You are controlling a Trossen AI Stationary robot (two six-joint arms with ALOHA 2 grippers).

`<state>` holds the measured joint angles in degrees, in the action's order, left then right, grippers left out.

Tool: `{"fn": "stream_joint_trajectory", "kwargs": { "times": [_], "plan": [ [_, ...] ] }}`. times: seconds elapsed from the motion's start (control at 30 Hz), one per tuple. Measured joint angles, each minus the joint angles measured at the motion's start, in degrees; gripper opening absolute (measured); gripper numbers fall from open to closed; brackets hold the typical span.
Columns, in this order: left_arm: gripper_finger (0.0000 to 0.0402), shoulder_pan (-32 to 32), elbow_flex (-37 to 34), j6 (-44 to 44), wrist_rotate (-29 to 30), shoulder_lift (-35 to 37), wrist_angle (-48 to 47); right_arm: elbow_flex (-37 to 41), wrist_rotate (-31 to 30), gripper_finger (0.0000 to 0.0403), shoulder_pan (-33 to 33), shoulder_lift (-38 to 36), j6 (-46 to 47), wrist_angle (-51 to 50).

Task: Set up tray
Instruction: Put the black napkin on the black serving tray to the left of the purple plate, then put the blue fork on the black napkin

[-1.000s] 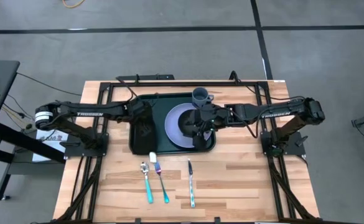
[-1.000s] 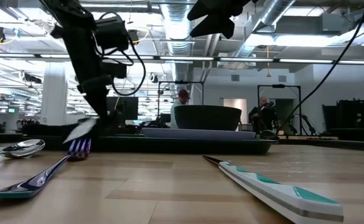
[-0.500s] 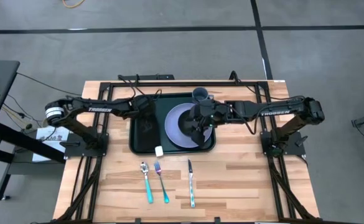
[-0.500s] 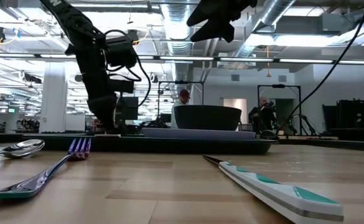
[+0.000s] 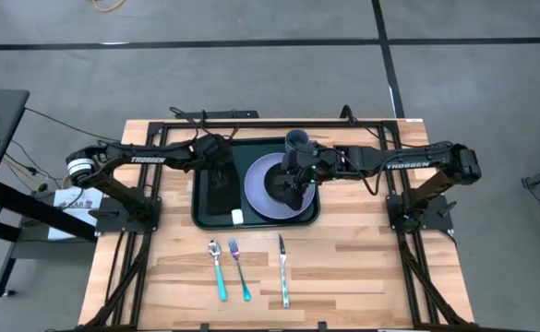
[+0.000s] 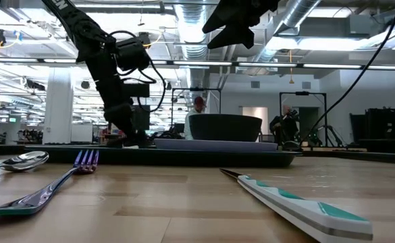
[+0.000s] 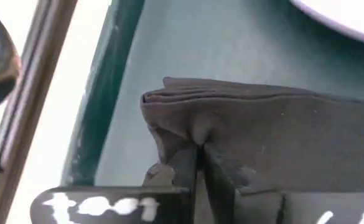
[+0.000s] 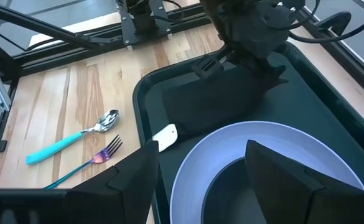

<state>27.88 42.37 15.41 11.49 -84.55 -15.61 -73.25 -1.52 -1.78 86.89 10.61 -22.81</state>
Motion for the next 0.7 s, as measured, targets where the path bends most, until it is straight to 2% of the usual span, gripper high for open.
{"fn": "stream_joint_trajectory", "kwargs": {
  "times": [0.5,0.6,0.7],
  "plan": [
    [0.0116,-0.1,0.0,-1.6,1.5,0.3,2.2,0.0,0.0,0.0230,0.0,0.0,0.0,-0.1],
    [0.0127,-0.1,2.4,-6.5,1.5,1.7,-2.8,0.0,0.1,0.0230,0.0,0.0,0.0,-1.2],
    [0.0129,-0.1,6.5,-12.5,-1.9,4.0,-9.8,0.0,0.2,0.0230,0.0,0.0,1.8,-3.8]
  ]
}}
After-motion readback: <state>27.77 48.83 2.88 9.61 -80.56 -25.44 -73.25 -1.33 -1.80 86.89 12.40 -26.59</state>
